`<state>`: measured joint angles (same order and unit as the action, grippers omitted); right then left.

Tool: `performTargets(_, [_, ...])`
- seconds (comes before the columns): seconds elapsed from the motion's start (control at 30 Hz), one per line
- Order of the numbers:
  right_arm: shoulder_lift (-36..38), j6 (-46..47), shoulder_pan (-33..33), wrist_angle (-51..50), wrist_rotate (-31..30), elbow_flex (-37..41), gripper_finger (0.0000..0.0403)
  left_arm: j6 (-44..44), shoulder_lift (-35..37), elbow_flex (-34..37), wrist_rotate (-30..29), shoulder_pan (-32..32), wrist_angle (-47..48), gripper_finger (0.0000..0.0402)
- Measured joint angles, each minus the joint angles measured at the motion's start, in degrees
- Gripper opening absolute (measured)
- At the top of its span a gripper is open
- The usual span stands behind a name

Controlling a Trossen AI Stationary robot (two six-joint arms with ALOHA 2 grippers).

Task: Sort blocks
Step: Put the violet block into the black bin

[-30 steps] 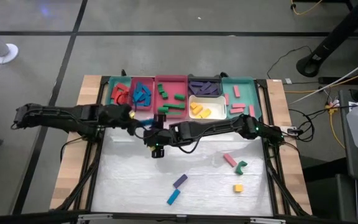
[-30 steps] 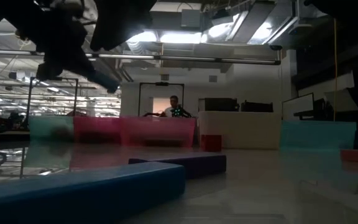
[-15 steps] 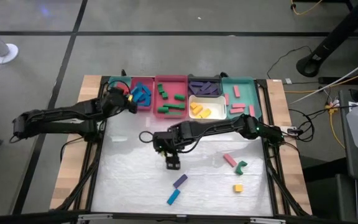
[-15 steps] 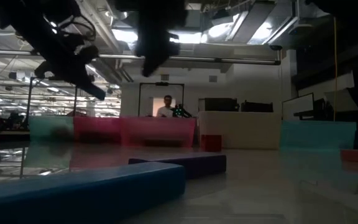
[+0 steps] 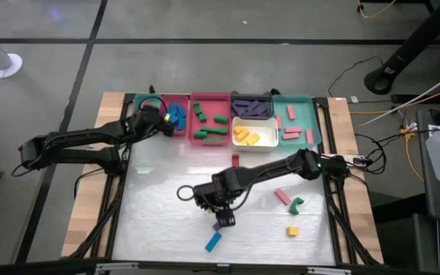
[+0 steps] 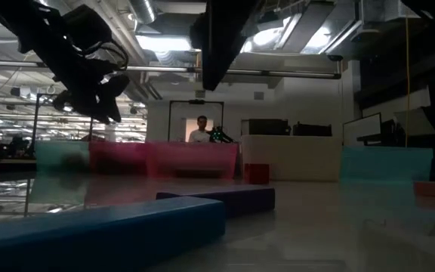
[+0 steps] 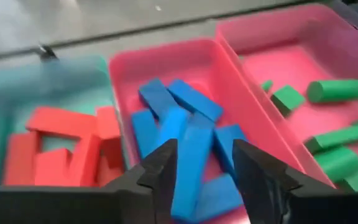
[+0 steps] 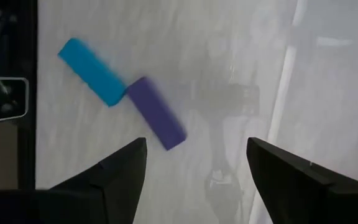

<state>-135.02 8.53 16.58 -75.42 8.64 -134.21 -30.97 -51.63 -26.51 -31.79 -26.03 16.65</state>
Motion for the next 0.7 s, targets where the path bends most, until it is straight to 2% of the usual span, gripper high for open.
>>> performTargets(0.13, [0.0, 0.0, 1.7, 0.2, 0.0, 0.0, 0.0276, -0.9, 0.1, 0.0, 6.2, -0.3, 0.2, 0.0155])
performTargets(0.47, [-4.8, -0.1, 4.6, 1.9, 1.3, 0.0, 0.0276, -0.5, 0.3, 0.0, 17.6, -0.2, 0.5, 0.015])
performTargets(0.7, [-8.9, -1.7, 4.8, 2.0, 1.5, 0.1, 0.0276, -0.5, 0.3, 0.0, 21.8, -0.2, 0.7, 0.0146])
